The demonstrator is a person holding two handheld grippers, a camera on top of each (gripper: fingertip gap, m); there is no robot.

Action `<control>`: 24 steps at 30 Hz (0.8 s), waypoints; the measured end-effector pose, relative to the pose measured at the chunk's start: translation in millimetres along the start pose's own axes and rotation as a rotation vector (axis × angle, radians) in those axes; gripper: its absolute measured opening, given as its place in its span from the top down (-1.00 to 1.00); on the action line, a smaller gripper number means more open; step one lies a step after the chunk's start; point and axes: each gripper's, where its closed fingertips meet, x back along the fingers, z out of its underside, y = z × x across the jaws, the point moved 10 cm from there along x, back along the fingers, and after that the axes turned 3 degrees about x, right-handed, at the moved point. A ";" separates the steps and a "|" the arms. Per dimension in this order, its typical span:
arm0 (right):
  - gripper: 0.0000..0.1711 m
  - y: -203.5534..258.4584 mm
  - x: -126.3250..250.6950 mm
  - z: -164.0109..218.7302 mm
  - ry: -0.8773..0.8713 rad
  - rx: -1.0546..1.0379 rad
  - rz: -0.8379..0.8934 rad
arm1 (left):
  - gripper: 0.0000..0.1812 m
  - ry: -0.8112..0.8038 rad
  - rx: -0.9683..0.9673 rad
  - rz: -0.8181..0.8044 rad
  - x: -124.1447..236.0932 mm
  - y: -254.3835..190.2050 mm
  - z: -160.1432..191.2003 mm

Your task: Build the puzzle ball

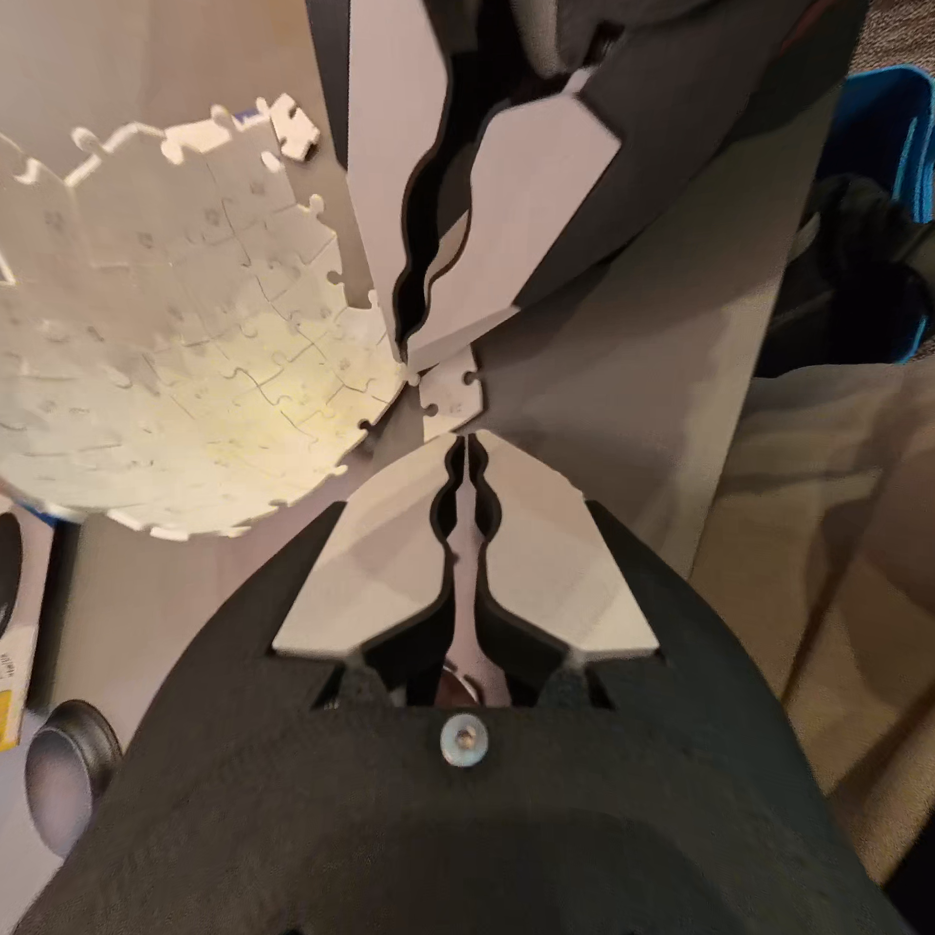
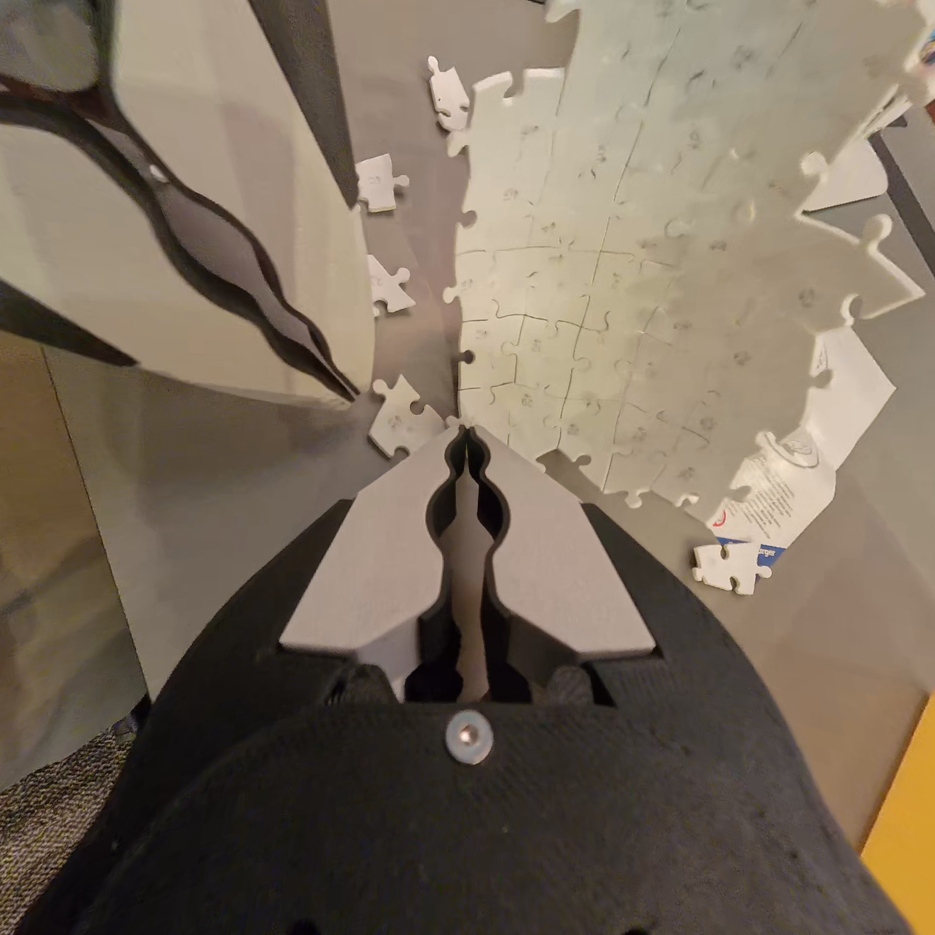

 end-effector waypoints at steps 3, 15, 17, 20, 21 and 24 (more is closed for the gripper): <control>1.00 -0.8 0.0 0.1 -0.005 -0.002 -0.011 | 0.99 0.010 0.008 -0.011 -6.7 2.9 1.1; 1.00 -5.0 0.9 1.5 -0.011 -0.030 -0.037 | 1.00 0.012 0.002 -0.063 -14.8 12.9 2.1; 1.00 -5.6 0.8 1.2 -0.011 -0.033 -0.045 | 1.00 0.010 -0.001 -0.057 -16.0 15.1 1.6; 1.00 -7.9 0.9 0.4 -0.012 -0.038 -0.060 | 1.00 0.004 -0.012 -0.070 -17.4 15.4 1.1; 1.00 -8.7 0.7 -0.1 -0.009 -0.035 -0.064 | 1.00 0.006 -0.009 -0.071 -17.8 15.5 0.6; 1.00 -9.9 0.2 -1.7 -0.001 -0.027 -0.080 | 1.00 0.013 -0.024 -0.078 -18.8 15.6 -1.0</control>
